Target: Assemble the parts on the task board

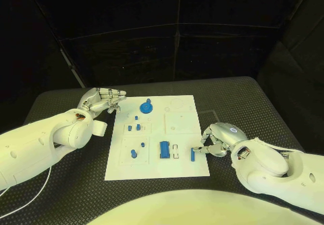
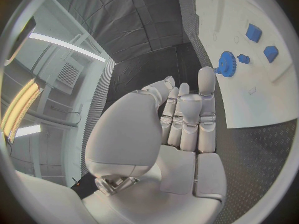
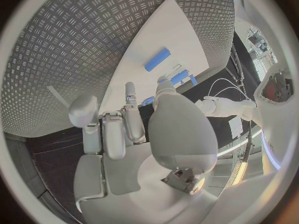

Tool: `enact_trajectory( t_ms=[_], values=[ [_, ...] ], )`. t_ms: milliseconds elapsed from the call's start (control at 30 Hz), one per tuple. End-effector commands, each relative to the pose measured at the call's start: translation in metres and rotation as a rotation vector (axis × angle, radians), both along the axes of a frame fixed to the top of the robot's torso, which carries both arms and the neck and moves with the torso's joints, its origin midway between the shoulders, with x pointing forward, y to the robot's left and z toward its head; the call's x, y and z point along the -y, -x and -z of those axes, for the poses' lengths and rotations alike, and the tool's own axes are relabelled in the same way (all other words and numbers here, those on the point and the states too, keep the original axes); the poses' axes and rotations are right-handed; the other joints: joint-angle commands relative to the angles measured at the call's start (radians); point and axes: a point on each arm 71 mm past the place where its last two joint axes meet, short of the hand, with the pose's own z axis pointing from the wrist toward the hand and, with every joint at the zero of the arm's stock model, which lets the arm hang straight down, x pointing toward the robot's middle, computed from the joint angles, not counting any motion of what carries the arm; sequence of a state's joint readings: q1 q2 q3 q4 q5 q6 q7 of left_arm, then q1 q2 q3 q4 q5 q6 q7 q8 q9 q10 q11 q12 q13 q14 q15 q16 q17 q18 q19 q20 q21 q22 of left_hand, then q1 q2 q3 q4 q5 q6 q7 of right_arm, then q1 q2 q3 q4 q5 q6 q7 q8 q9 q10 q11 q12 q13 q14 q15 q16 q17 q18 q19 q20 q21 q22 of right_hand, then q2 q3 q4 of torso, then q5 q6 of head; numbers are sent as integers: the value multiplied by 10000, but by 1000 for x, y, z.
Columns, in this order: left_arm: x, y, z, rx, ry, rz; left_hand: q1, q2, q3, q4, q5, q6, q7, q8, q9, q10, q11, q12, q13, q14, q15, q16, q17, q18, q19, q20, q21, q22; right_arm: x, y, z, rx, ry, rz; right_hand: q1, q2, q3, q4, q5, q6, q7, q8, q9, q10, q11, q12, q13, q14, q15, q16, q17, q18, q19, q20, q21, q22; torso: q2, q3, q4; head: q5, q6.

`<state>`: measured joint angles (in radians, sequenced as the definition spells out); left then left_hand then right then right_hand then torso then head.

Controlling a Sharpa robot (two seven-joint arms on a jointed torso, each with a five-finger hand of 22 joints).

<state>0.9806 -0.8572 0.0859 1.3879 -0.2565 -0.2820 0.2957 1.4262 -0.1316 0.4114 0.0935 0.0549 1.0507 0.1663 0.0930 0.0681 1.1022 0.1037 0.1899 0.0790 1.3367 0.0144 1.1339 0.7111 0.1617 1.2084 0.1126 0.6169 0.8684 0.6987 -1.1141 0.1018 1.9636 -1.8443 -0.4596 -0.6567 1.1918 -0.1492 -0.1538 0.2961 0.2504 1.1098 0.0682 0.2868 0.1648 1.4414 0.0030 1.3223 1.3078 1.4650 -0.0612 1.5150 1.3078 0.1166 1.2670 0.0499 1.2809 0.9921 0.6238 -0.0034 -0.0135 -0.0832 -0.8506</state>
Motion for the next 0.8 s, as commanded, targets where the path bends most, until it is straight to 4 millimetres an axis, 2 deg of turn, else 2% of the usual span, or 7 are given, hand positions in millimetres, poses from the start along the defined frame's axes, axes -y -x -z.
enact_trajectory(
  t_ms=[33, 200, 367, 533, 800],
  values=[
    [2, 0, -1, -6, 91, 113, 24, 110, 9, -74, -26, -76, 23, 53, -2, -68, -23, 41, -13, -82, 1, -5, -9, 207, -50, 25, -36, -15, 2, -1, 6, -755, 154, 652, -65, 89, -91, -17, -2, 106, -21, 128, 74, 4, -107, -18, 193, 833, -83, -21, 1515, -55, 82, -45, -59, 24, -6, -7, 5, -12, -3],
    [2, 0, -1, -11, 96, 125, 24, 110, 9, -74, -26, -76, 23, 53, -2, -68, -23, 41, -13, -82, 1, -5, -9, 207, -50, 25, -36, -15, -7, -2, 10, -1012, -73, 615, -79, 77, -164, -12, 14, 152, -72, 293, 185, 58, -152, 48, 263, 849, -120, 18, 1590, -67, 119, -81, -39, 75, 2, 20, -8, 23, -33],
    [2, 0, -1, -40, 88, 129, 24, 110, 9, -74, -26, -76, 23, 53, -2, -68, -23, 41, -13, -82, 1, -5, -9, 207, -50, 25, -36, -15, -15, -3, 11, -997, -357, 543, -179, 53, -239, -5, -58, 154, -108, 439, 292, 124, -185, 144, 361, 875, -151, 80, 1707, -85, 176, -112, 7, 167, -3, 7, -6, 53, -60],
    [1, -1, 0, -76, 68, 109, 9, 116, 5, -66, -27, -75, 25, 57, -1, -75, -20, 47, -13, -84, 4, -2, -9, 206, -50, 26, -38, -15, -17, -4, 12, -1051, -395, 514, -222, 48, -258, -4, -75, 137, -112, 471, 318, 153, -191, 193, 409, 886, -156, 110, 1762, -96, 205, -119, 35, 220, -5, 13, -21, 67, -79],
    [1, -1, 0, -89, 66, 115, 9, 116, 5, -66, -27, -75, 25, 57, -1, -75, -20, 47, -13, -84, 4, -2, -9, 206, -50, 26, -38, -15, -17, -6, 18, -1252, 47, 390, -12, 76, -213, -28, 40, 135, -163, 687, 476, 173, -232, 210, 435, 894, -188, 132, 1802, -99, 215, -150, 43, 237, 3, 14, 6, 75, -113]
  ],
)
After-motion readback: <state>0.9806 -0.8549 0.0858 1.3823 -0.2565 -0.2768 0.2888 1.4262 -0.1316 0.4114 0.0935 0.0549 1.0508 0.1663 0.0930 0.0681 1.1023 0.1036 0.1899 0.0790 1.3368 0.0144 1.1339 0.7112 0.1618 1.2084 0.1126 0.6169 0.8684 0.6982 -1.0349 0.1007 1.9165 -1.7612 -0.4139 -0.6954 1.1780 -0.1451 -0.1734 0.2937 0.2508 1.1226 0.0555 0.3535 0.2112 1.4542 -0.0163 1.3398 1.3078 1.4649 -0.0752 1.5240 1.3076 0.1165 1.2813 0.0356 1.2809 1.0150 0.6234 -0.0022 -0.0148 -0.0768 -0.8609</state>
